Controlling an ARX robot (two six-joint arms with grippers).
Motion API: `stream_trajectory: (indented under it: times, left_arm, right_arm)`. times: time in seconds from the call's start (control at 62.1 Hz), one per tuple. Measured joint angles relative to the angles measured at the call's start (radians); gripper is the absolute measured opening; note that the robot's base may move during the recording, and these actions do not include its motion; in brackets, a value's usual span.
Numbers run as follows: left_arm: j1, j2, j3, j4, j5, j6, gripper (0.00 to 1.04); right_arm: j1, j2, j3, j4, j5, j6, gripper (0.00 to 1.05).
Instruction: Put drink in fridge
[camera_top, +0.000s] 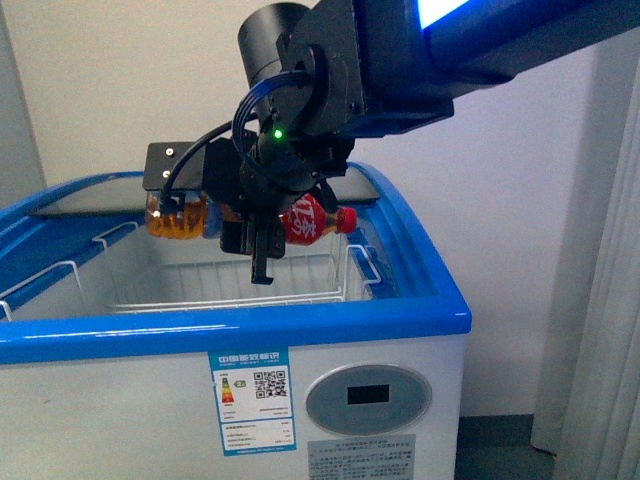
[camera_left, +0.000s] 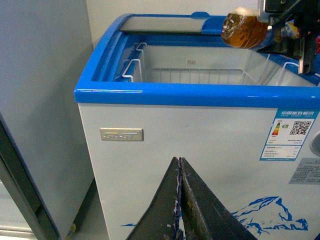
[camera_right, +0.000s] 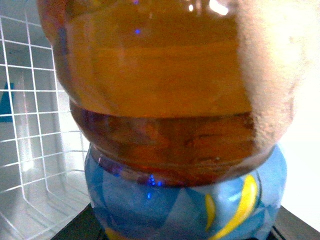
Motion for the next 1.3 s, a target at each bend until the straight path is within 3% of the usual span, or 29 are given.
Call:
stream_trajectory:
  times: [0.225, 0.58, 0.805, 1.014, 1.304]
  left_arm:
    - [0.0, 0.0, 0.0, 0.0, 0.0, 0.0, 0.03]
    - [0.0, 0.0, 0.0, 0.0, 0.0, 0.0, 0.03]
    - [0.0, 0.0, 0.0, 0.0, 0.0, 0.0, 0.03]
    - [0.0, 0.0, 0.0, 0.0, 0.0, 0.0, 0.03]
    - [0.0, 0.0, 0.0, 0.0, 0.0, 0.0, 0.03]
  right_arm:
    - [0.002, 0.129, 0.138, 0.001, 0.047, 0.021, 0.5]
    - [-0.007, 0.444, 0.598, -0.167, 0.119, 0.023, 0.49]
    - [-0.007, 0.491, 0.61, -0.127, 0.122, 0.026, 0.5]
    - [-0.004, 0.476, 0.475, -0.063, 0.12, 0.028, 0.51]
    - [-0.002, 0.427, 0.365, -0.016, 0.103, 0.046, 0.86]
